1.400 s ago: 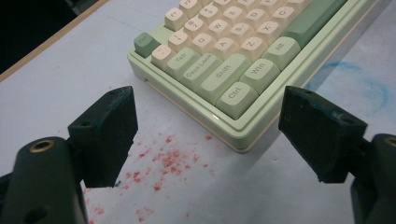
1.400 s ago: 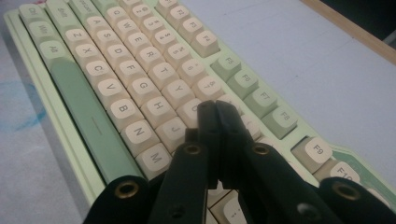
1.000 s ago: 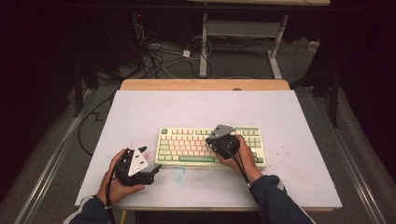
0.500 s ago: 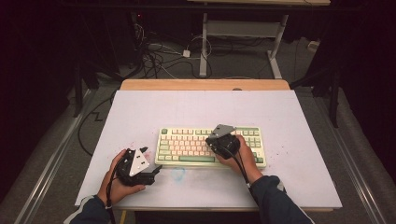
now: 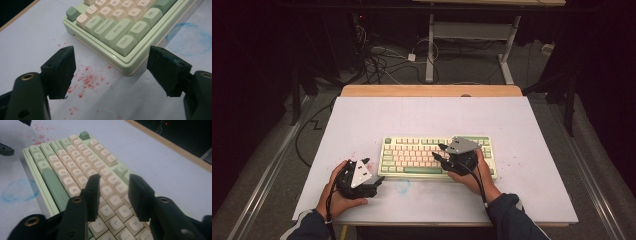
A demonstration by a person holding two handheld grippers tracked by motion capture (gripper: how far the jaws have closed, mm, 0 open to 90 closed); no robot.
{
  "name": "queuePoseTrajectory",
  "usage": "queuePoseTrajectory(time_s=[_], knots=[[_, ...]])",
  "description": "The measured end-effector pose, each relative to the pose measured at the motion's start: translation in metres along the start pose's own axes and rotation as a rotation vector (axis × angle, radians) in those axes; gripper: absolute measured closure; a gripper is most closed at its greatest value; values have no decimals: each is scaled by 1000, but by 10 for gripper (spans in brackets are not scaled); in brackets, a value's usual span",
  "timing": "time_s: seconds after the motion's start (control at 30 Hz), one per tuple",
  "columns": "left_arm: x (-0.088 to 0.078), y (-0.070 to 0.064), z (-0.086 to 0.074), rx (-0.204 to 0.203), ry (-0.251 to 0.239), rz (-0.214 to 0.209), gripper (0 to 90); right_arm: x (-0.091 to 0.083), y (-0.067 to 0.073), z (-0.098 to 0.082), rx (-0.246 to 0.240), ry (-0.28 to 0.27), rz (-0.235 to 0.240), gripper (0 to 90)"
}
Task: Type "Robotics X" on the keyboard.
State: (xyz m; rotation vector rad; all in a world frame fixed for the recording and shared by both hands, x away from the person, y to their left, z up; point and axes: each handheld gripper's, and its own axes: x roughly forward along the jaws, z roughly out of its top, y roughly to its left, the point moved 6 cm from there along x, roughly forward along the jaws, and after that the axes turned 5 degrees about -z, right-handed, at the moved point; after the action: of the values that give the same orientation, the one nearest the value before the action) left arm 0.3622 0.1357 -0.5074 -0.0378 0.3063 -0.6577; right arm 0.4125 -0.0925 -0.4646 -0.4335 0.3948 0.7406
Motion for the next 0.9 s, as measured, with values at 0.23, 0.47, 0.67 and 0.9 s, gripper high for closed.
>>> queuePoseTrajectory(time_s=[0.23, 0.47, 0.67, 0.9], knots=[[-1, 2, 2, -3, -7, 4, 223, -20, 2, -3, -28, -65, -35, 364], [-2, 0, 5, -7, -3, 1, 315, -41, -6, -13, 5, -116, -115, 282], [-2, -2, 8, -29, 2, -16, 424, -59, -10, -30, -5, -122, -155, 253], [0, -4, 10, -76, 16, -69, 645, -79, -19, -48, 16, -128, -207, 253]])
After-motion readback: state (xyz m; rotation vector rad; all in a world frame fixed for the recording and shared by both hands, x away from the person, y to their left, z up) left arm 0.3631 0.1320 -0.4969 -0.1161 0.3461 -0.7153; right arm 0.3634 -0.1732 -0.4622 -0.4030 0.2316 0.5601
